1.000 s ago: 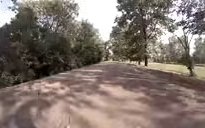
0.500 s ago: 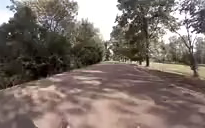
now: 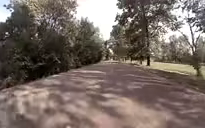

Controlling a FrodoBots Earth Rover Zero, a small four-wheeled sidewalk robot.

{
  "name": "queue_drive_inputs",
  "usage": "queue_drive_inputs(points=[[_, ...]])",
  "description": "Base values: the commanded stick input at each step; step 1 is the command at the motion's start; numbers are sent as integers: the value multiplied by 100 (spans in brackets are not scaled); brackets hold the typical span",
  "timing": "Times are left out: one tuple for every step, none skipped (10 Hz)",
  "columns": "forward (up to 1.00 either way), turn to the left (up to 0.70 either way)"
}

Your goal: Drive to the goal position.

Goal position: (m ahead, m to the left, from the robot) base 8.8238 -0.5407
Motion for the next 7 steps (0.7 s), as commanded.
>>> queue_drive_inputs(points=[[70, 0], [70, 0], [70, 0], [70, 0], [70, 0], [70, 0], [70, 0]])
